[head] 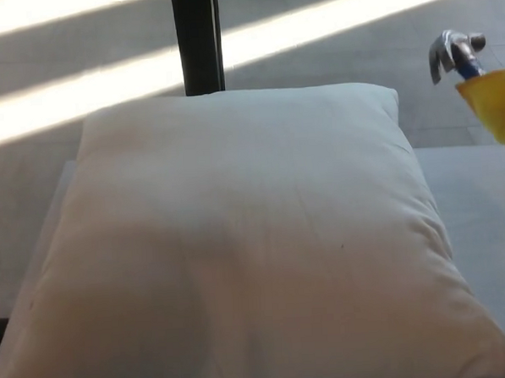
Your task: A hammer is kept on the right hand side and a pillow is kept on the left hand side on the desk infront of the robot and the robot uses its right hand to pick up the hammer and makes a downward swinging motion to hit the pillow
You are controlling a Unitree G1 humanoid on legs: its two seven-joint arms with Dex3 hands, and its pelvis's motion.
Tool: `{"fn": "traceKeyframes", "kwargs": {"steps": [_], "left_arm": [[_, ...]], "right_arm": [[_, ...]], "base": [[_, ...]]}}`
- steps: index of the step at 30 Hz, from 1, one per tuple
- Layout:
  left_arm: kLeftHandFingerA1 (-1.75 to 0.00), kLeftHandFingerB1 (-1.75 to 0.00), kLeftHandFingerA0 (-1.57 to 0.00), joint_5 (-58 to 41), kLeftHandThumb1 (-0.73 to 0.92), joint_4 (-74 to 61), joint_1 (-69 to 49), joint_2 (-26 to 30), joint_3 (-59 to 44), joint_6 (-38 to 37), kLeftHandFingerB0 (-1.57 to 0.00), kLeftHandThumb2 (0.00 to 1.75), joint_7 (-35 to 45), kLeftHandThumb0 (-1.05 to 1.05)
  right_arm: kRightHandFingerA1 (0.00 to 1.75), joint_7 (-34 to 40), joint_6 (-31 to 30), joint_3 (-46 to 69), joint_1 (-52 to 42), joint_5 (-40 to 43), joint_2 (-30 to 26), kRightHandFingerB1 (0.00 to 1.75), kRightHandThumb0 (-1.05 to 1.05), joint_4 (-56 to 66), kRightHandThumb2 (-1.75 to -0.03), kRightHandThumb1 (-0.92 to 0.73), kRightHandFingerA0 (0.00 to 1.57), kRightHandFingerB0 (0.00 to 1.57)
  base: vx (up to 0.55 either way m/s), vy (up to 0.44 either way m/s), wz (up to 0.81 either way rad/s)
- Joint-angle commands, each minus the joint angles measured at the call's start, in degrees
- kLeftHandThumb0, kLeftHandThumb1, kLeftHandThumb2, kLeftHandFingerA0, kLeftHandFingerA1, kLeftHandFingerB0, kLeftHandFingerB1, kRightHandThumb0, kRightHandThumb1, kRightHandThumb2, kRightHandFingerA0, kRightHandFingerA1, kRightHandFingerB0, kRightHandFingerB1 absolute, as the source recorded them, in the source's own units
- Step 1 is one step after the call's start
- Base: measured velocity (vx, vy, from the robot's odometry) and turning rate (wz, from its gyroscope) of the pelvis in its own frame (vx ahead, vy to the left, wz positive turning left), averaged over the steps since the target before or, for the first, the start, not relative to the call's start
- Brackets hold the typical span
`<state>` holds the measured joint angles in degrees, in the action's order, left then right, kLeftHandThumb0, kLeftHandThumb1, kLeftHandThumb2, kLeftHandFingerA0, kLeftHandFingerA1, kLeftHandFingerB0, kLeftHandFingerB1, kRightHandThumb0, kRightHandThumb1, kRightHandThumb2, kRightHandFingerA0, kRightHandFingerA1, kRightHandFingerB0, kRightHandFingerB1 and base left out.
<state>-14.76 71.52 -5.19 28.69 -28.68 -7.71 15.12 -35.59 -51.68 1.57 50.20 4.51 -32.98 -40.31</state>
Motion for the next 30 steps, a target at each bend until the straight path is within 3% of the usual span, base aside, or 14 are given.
{"fn": "traceKeyframes", "kwargs": {"steps": [1, 2, 6, 9, 10, 12, 16, 17, 18, 19, 22, 23, 25, 30], "left_arm": [[-0.63, -0.52, -0.69, -1.1, 0.75, -0.1, -0.5, 0.7, -0.9, -0.3, -0.57, 0.62, -0.2, -0.62], [-0.62, -0.50, -0.72, -0.4, 0.76, -0.1, -0.7, 0.8, -0.4, -0.4, -0.58, 0.63, -0.6, -0.63], [-0.61, -0.51, -0.71, 0.0, 0.76, 0.1, -0.6, 0.7, 0.0, -0.8, -0.59, 0.63, -0.9, -0.63], [-0.61, -0.51, -0.73, -0.3, 0.75, 0.4, -0.6, 0.6, -0.4, -0.9, -0.59, 0.62, -1.0, -0.63], [-0.61, -0.50, -0.73, -0.2, 0.76, 0.5, -0.6, 0.6, -0.3, -0.9, -0.59, 0.63, -0.9, -0.63], [-0.63, -0.52, -0.73, -0.3, 0.75, 0.2, -0.7, 0.6, -0.4, -0.8, -0.60, 0.62, -0.9, -0.63], [-0.62, -0.51, -0.72, -0.5, 0.75, 0.0, -0.7, 0.5, -0.5, -0.8, -0.58, 0.62, -1.0, -0.63], [-0.61, -0.51, -0.72, 0.3, 0.76, 0.0, -1.0, 0.6, 0.2, -1.7, -0.57, 0.63, -1.3, -0.62], [-0.60, -0.51, -0.72, 1.1, 0.77, 0.3, -1.3, 0.7, 0.8, -2.7, -0.58, 0.63, -1.3, -0.63], [-0.62, -0.52, -0.71, 0.5, 0.76, 0.5, -1.2, 0.6, 0.3, -2.7, -0.57, 0.63, -0.8, -0.63], [-0.61, -0.52, -0.74, 0.6, 0.77, 0.3, -1.6, 0.3, 0.4, -3.2, -0.58, 0.63, -1.3, -0.62], [-0.59, -0.51, -0.68, 0.6, 0.78, 0.4, -1.5, 0.4, 0.4, -2.9, -0.55, 0.64, -1.3, -0.60], [-0.60, -0.51, -0.68, 1.1, 0.78, 0.6, -1.5, 0.5, 0.8, -3.4, -0.55, 0.64, -1.3, -0.61], [-0.60, -0.51, -0.68, 1.0, 0.78, 0.7, -1.2, 0.6, 1.1, -3.5, -0.55, 0.63, -1.0, -0.63]], "right_arm": [[1.75, 13.0, 17.7, -4.6, -6.0, -10.2, -2.9, 1.75, -0.28, 3.2, -0.90, -0.69, 0.93, 0.65], [1.75, 16.2, 22.0, -6.4, -8.4, -12.7, -3.3, 1.57, -0.21, 3.3, -1.09, -0.55, 0.89, 0.77], [1.75, 18.4, 24.4, -6.8, -9.7, -13.3, -3.1, 1.55, -0.21, 1.9, -1.16, -0.57, 0.91, 0.80], [1.75, 19.0, 24.9, -7.1, -9.0, -13.4, -2.8, 1.60, -0.23, -0.8, -1.07, -0.59, 0.92, 0.80], [1.75, 19.8, 23.6, -7.0, -8.4, -13.4, -2.5, 1.65, -0.26, -1.6, -0.95, -0.60, 0.93, 0.71], [1.75, 20.0, 24.1, -6.0, -8.0, -12.3, -2.2, 1.69, -0.25, -3.5, -1.00, -0.62, 0.93, 0.70], [1.75, 21.1, 23.5, -5.9, -7.1, -12.5, -1.9, 1.67, -0.26, -5.1, -0.91, -0.66, 0.91, 0.63], [1.37, 22.6, 22.2, -6.0, -6.8, -13.1, -1.7, 1.17, -0.39, -5.8, -1.03, -0.59, 1.21, 0.85], [1.75, 22.6, 22.1, -5.7, -7.4, -13.0, -1.9, 1.65, -0.28, -5.8, -0.78, -0.71, 0.96, 0.61], [1.75, 22.5, 22.6, -4.8, -7.9, -12.3, -2.0, 1.66, -0.25, -6.1, -0.92, -0.65, 0.98, 0.70], [1.75, 23.7, 23.4, -3.8, -7.8, -11.9, -1.7, 1.66, -0.27, -8.3, -0.87, -0.68, 0.97, 0.69], [1.75, 25.9, 23.0, -3.2, -7.9, -12.0, -1.2, 1.56, -0.30, -9.4, -0.86, -0.71, 0.97, 0.78], [1.75, 26.8, 23.9, -3.2, -8.3, -12.4, -1.1, 1.50, -0.29, -10.1, -0.80, -0.76, 0.94, 0.73], [1.75, 26.6, 25.3, -3.0, -9.1, -12.4, -0.4, 1.47, -0.27, -10.5, -0.82, -0.76, 0.92, 0.73]], "base": [[0.00, 0.000, 0.00], [0.00, 0.000, 0.00], [0.00, 0.000, 0.00], [0.00, 0.000, 0.00], [0.00, 0.000, 0.00], [0.00, 0.000, 0.00], [0.00, 0.000, 0.00], [0.00, 0.000, 0.00], [0.00, 0.000, 0.00], [0.00, 0.000, 0.00], [0.00, 0.000, 0.00], [0.00, 0.000, 0.00], [0.00, 0.000, 0.00], [0.00, 0.000, 0.00]]}}
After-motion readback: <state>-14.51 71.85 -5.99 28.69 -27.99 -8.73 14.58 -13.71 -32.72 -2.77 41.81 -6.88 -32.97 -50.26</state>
